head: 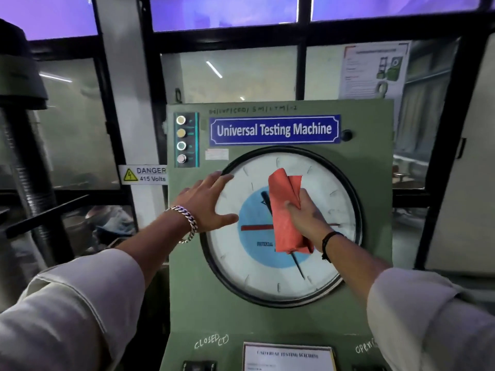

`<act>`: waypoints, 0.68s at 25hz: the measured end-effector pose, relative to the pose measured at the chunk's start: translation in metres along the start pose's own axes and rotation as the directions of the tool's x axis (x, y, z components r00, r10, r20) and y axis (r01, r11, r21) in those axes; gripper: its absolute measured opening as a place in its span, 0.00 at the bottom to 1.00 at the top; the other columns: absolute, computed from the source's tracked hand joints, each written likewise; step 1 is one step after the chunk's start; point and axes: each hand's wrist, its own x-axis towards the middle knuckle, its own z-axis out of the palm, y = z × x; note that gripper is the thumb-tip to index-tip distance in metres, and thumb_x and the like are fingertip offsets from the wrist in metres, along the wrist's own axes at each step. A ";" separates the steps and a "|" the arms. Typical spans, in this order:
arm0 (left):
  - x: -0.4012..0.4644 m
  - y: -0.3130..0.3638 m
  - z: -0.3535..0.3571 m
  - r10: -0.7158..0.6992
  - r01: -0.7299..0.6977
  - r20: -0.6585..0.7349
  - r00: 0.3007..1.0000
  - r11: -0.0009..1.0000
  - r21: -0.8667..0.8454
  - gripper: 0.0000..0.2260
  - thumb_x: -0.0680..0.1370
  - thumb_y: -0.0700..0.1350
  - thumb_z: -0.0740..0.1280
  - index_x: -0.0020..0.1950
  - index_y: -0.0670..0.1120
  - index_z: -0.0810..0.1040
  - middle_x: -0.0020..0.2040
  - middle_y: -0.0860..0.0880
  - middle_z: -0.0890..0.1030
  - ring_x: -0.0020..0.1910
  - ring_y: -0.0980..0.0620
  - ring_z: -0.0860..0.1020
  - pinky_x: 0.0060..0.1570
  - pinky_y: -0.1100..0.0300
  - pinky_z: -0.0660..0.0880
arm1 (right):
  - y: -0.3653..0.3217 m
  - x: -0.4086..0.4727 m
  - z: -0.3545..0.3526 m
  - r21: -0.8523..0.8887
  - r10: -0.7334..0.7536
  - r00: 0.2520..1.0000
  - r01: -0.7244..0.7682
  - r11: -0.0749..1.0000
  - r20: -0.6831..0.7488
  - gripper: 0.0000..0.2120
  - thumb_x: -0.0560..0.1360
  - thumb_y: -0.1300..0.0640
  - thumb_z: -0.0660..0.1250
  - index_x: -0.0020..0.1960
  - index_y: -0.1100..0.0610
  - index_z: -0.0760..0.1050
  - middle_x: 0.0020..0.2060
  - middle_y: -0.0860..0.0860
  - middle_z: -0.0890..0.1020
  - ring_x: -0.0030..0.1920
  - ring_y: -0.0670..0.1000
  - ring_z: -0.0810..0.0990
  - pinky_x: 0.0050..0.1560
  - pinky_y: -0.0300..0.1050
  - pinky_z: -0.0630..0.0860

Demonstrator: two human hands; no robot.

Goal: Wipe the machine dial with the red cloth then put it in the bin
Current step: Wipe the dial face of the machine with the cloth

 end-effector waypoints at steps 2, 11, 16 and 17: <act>0.037 -0.015 0.010 0.042 -0.042 -0.010 0.999 0.999 -0.012 0.50 0.71 0.74 0.71 0.87 0.62 0.52 0.88 0.53 0.56 0.80 0.40 0.68 0.74 0.36 0.70 | 0.002 0.027 0.001 -0.060 -0.007 0.989 -0.002 0.998 -0.150 0.15 0.89 0.47 0.61 0.75 0.45 0.69 0.61 0.51 0.83 0.60 0.61 0.84 0.59 0.53 0.78; 0.147 -0.051 0.063 0.173 -0.173 -0.083 0.981 0.985 0.001 0.52 0.71 0.70 0.76 0.88 0.60 0.52 0.90 0.50 0.48 0.87 0.40 0.54 0.79 0.34 0.62 | 0.028 0.120 0.006 -0.685 -0.355 0.868 0.023 0.728 -0.348 0.36 0.86 0.59 0.63 0.90 0.43 0.57 0.90 0.46 0.60 0.82 0.64 0.69 0.75 0.69 0.71; 0.170 -0.045 0.089 0.218 -0.218 -0.131 0.967 0.976 0.008 0.59 0.67 0.67 0.80 0.89 0.58 0.49 0.90 0.46 0.44 0.87 0.36 0.54 0.82 0.36 0.58 | 0.072 0.142 0.060 -0.887 -0.527 0.850 0.228 0.401 -0.020 0.38 0.86 0.55 0.54 0.90 0.43 0.38 0.89 0.42 0.39 0.90 0.58 0.37 0.89 0.69 0.43; 0.173 -0.043 0.093 0.221 -0.221 -0.140 0.965 0.975 0.013 0.60 0.66 0.69 0.80 0.89 0.58 0.49 0.90 0.46 0.43 0.87 0.36 0.54 0.82 0.36 0.57 | 0.084 0.140 0.067 -0.902 -0.578 0.814 0.293 0.318 0.061 0.39 0.85 0.53 0.54 0.91 0.44 0.41 0.90 0.43 0.42 0.91 0.59 0.40 0.89 0.69 0.42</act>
